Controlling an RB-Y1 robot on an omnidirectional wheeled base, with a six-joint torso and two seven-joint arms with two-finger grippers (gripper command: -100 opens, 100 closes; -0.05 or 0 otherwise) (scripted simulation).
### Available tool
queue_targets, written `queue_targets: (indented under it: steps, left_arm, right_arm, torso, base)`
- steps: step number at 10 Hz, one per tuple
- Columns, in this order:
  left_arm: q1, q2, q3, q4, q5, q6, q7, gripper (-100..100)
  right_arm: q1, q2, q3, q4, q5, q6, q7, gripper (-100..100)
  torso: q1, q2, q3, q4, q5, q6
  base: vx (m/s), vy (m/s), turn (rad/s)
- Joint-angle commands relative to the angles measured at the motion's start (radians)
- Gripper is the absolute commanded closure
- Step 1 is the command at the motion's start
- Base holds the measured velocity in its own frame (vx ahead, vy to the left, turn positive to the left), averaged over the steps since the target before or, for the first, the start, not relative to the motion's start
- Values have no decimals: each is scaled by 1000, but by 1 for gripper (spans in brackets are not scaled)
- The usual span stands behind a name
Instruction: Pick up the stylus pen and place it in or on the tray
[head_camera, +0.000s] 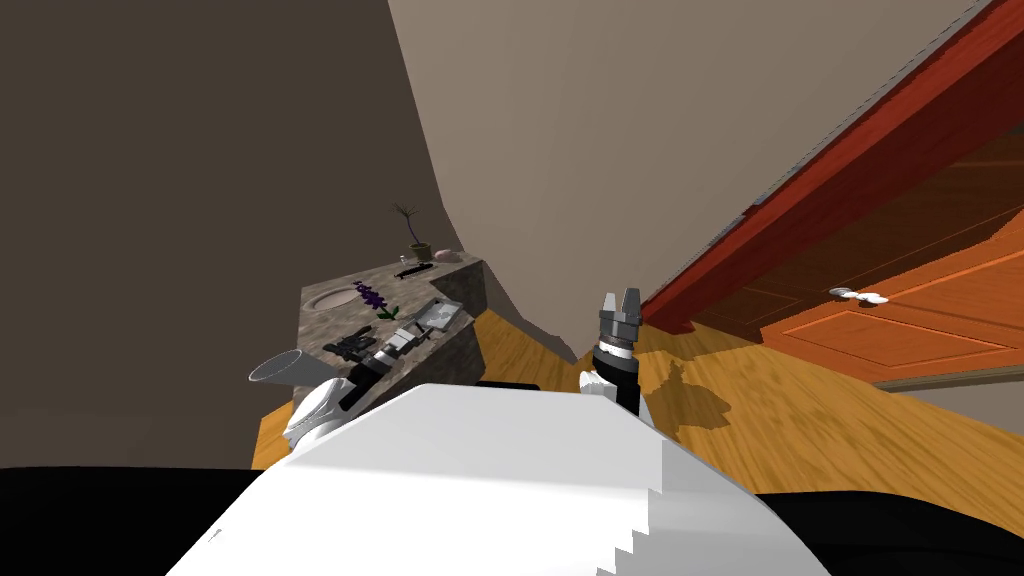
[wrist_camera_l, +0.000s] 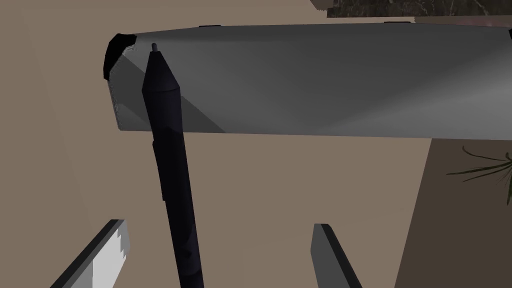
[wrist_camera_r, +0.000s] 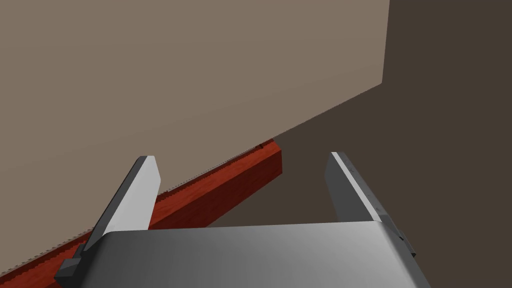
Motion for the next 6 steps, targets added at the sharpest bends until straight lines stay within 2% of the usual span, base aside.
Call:
queue_targets:
  steps: [1, 2, 3, 4, 5, 6]
  left_arm:
    - [0, -2, 50, 11, -30, -50, 22, -100]
    - [0, -2, 61, 11, -30, -74, 22, -100]
    - [-13, -7, 101, 49, -76, -108, 56, -100]
    - [-13, -7, 130, 49, -85, -138, 56, -100]
    - [-13, -7, 140, 49, -85, -157, 56, -100]
    - [-26, -11, 180, 88, -131, -191, 90, -100]
  right_arm:
    - [0, 0, 0, 0, 0, 0, 0, 0]
    - [0, 0, 0, 0, 0, 0, 0, 0]
    - [0, 0, 0, 0, 0, 0, 0, 0]
    - [0, 0, 0, 0, 0, 0, 0, 0]
    - [0, 0, 0, 0, 0, 0, 0, 0]
    - [0, 0, 0, 0, 0, 0, 0, 0]
  torso:
    - [0, 0, 0, 0, 0, 0]
    - [0, -1, 0, 0, 0, 0]
    - [1, 1, 0, 0, 0, 0]
    - [0, -1, -1, 0, 0, 0]
    - [0, -1, -1, 0, 0, 0]
    - [1, 1, 1, 0, 0, 0]
  base:
    - [68, -77, 42]
    - [39, -40, 3]
    - [79, -70, 53]
    - [72, -76, 42]
    - [22, -39, 2]
    - [51, -66, 50]
